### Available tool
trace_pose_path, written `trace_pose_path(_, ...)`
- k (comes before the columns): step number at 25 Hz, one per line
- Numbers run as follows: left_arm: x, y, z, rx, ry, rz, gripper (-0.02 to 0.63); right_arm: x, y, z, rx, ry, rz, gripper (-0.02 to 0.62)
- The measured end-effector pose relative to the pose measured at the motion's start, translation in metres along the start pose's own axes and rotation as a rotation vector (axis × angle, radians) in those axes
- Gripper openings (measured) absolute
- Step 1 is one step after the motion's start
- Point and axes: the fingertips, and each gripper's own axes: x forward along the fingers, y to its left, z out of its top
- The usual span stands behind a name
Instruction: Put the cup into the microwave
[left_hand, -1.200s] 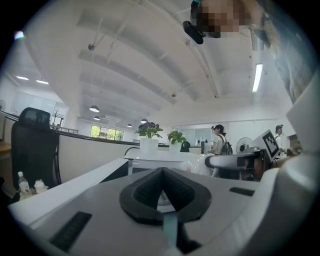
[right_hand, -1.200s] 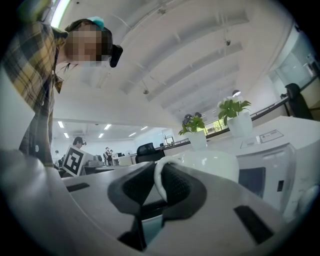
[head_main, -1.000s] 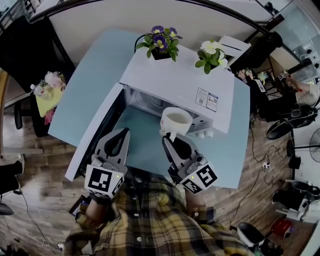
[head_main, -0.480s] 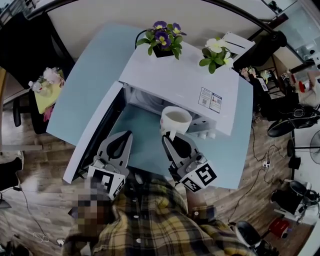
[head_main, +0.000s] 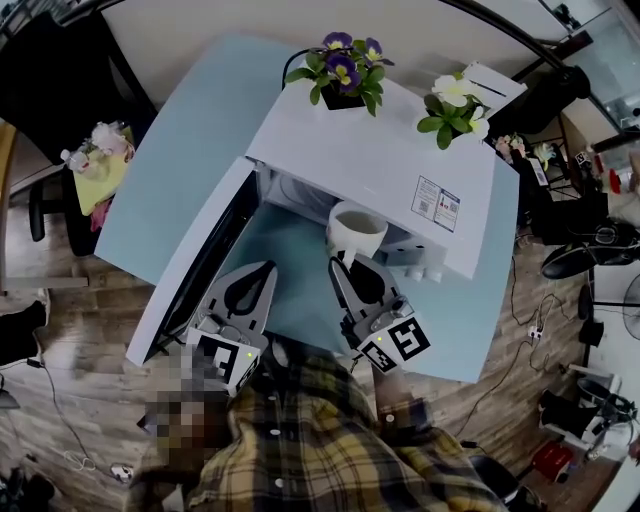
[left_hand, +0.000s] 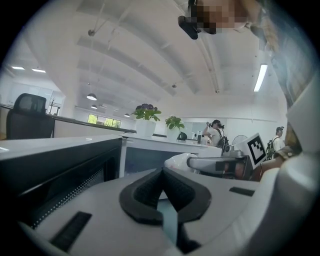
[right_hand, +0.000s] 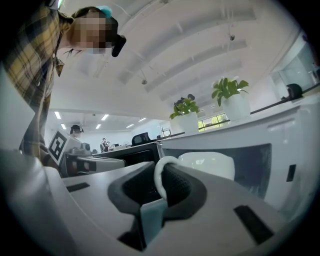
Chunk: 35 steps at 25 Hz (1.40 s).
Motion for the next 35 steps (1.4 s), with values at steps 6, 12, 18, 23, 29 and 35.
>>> trace_pose_path(6,0.008,-0.010,-0.009,-0.020,0.042,-0.035,-0.009,0.008,-0.013,-0.009,-0.014,0.004,-0.028,0.055)
trace_pose_path(12,0.009,-0.018,-0.015,-0.013,0.049,-0.051,-0.009,0.018,-0.029,-0.020,-0.057,0.018,-0.059,0.055)
trace_pose_path(18,0.009,-0.020,-0.019,-0.017,0.048,-0.046,-0.009,0.031,-0.041,-0.033,-0.085,0.020,-0.086,0.055)
trace_pose_path(23,0.006,-0.026,-0.026,-0.013,0.071,-0.059,-0.008,0.043,-0.046,-0.039,-0.111,0.021,-0.082,0.057)
trace_pose_path(29,0.002,-0.029,-0.029,-0.021,0.078,-0.051,-0.009,0.056,-0.051,-0.040,-0.154,0.014,-0.076,0.057)
trace_pose_path(35,-0.002,-0.025,-0.032,-0.028,0.072,-0.034,-0.009,0.065,-0.056,-0.042,-0.172,-0.006,-0.095,0.057)
